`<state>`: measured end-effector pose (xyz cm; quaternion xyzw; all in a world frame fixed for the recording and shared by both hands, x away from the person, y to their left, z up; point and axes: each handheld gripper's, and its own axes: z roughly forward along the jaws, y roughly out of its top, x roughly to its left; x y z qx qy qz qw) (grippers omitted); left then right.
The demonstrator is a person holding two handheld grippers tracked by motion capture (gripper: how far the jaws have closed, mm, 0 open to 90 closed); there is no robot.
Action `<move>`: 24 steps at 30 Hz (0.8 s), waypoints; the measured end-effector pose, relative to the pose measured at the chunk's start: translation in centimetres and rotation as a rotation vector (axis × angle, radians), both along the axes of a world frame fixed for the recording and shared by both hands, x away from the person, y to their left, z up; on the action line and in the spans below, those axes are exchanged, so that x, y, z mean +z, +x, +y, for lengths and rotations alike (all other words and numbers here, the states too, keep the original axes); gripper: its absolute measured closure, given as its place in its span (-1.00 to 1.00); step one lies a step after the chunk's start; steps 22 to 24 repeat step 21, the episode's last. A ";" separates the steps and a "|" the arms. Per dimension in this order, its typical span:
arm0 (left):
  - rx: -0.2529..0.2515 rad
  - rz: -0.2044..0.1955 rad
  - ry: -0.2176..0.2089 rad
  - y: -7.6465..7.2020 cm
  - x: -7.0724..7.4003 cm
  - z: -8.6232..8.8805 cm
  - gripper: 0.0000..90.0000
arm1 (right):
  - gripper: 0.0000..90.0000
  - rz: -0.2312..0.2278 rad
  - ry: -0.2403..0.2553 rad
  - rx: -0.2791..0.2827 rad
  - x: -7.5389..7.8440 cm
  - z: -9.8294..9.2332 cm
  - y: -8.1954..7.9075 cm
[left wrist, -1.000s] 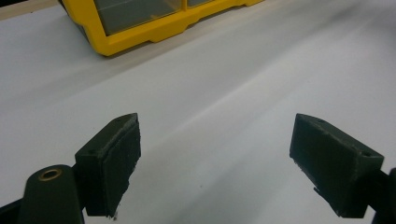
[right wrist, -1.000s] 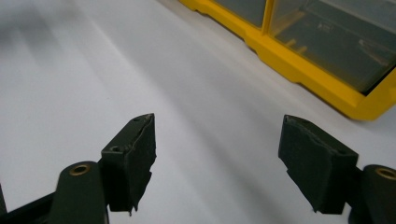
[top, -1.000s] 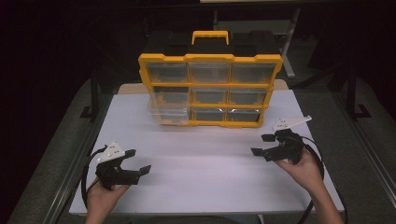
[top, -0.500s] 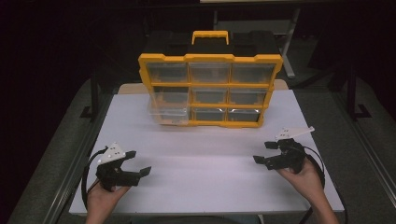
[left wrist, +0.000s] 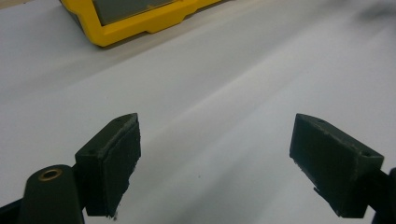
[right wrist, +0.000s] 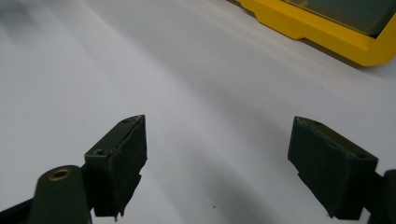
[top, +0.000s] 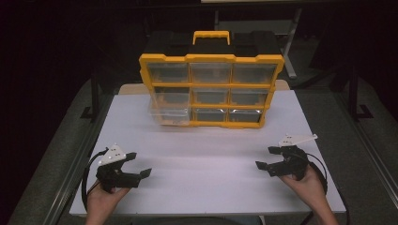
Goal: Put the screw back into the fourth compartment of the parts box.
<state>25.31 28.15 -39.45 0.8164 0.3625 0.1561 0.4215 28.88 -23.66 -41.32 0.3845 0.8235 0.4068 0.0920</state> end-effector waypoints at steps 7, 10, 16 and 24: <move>0.002 0.006 0.000 0.0 -0.2 0.1 -0.64 | -0.59 0.009 0.009 -0.005 -0.4 -0.4 -0.5; 0.005 0.009 -0.002 0.0 -0.2 0.1 -0.64 | -0.59 0.016 0.009 -0.004 -0.6 -0.4 -0.6; 0.005 0.008 0.000 0.0 -0.2 0.1 -0.64 | -0.59 0.014 0.021 0.000 -0.6 -0.3 -0.8; -0.003 0.002 0.009 0.0 -0.2 0.1 -0.64 | -0.60 0.006 0.026 0.004 -0.5 -0.4 -0.9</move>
